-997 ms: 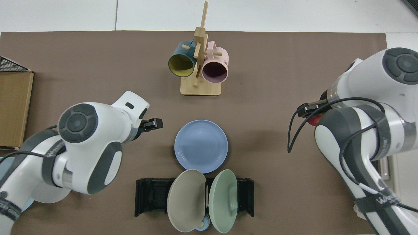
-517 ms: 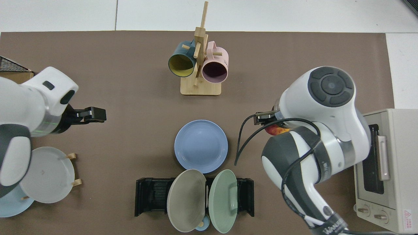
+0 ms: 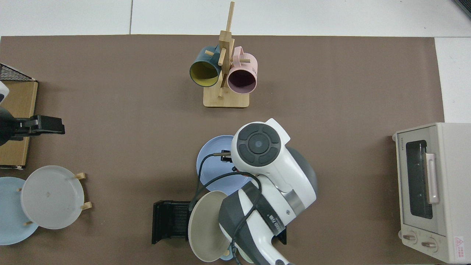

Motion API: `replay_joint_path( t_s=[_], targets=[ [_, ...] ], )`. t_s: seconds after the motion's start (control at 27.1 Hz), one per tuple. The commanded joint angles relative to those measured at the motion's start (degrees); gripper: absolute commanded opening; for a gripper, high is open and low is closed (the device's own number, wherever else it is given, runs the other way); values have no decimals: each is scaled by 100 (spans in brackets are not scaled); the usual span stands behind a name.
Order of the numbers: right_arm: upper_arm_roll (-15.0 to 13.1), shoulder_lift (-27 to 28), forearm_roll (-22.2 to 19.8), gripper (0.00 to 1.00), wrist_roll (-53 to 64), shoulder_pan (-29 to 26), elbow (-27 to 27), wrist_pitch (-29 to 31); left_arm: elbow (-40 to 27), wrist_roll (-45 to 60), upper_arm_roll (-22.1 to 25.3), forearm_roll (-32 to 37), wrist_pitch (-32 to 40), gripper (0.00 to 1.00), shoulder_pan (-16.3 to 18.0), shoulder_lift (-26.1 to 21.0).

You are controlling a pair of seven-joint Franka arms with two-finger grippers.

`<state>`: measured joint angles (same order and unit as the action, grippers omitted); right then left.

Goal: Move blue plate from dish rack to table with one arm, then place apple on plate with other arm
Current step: 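Carry the apple with the right gripper over the blue plate and lower it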

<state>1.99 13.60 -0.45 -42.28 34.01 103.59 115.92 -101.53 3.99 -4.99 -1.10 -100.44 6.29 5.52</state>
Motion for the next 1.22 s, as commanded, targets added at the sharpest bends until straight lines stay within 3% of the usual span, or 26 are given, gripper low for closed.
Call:
replay_joint_path(
  t_s=[0.0,0.63,0.7,0.74,0.81,0.85,0.92,1.18],
  targets=[
    [-32,433,1,0,-553,238,-76,509,98,-38,68,75,191,99,-145,-16],
    [-32,1136,80,1,-1046,563,-15,1081,-113,-56,129,75,236,99,-145,72],
    [-32,1154,132,15,-1072,528,-6,1151,-113,-56,129,75,236,99,-145,72],
    [-32,1154,220,33,-1072,510,-6,1160,-122,-47,129,75,236,99,-145,72],
    [-32,1154,343,85,-1072,528,-14,1099,-122,-47,129,75,236,99,-145,72],
    [-32,1145,318,100,-1063,545,-32,1047,-122,-47,129,75,236,99,-145,72],
    [-49,1058,308,100,-1037,546,-67,924,-131,-47,129,75,236,99,-145,72],
    [-128,680,335,100,-695,414,-638,-376,-139,-38,129,75,236,99,-145,63]
  ],
)
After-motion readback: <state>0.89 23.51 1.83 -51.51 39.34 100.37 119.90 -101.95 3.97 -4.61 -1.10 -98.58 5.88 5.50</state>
